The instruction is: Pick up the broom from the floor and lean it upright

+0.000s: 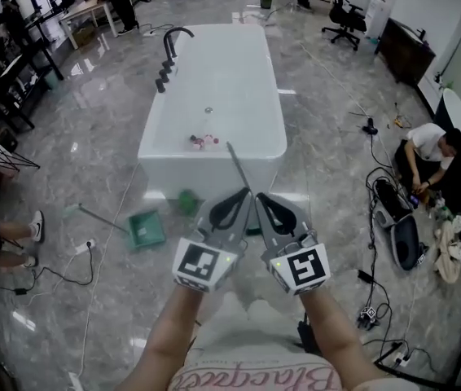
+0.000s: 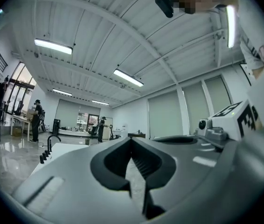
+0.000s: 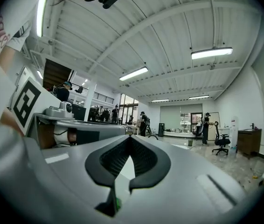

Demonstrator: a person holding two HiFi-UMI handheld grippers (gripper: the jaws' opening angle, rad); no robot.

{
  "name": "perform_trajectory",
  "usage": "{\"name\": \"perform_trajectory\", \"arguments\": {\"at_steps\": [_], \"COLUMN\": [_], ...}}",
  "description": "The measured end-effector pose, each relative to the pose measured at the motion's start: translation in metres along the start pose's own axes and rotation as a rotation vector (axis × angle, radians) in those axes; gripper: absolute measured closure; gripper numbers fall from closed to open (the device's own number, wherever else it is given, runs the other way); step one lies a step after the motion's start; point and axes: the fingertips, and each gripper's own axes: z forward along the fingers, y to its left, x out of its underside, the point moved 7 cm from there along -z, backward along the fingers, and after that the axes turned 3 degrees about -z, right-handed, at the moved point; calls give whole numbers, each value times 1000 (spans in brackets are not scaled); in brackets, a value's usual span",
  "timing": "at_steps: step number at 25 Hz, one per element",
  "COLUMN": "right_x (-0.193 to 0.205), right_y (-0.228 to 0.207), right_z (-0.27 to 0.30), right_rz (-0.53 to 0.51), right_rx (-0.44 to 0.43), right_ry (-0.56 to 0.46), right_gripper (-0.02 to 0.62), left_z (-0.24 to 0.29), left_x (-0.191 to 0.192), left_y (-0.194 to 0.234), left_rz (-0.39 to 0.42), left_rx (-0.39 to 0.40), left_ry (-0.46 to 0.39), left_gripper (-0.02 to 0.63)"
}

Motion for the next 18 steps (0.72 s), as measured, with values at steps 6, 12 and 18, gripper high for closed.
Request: {"name": "perform_trajectory", "arguments": {"at_steps": [6,12,18], "right_x": [-22,-35,-37], "right_y": [-12,-22,-33], "right_z": [4,3,4], "right_rz": [43,-9,-6], "right_rx": [14,18,1], "right_ry": [-17,-17,-22], "right_gripper": [595,595,595], "left_z": [8,20,28], "left_x": [-23,-34,-36], "left_y": [-6,-10,-14], "left_rz": [43,54,60], "left_rx": [0,-25,-53], "left_ry": [-13,-29,-33], "left_gripper": [607,607,607]}}
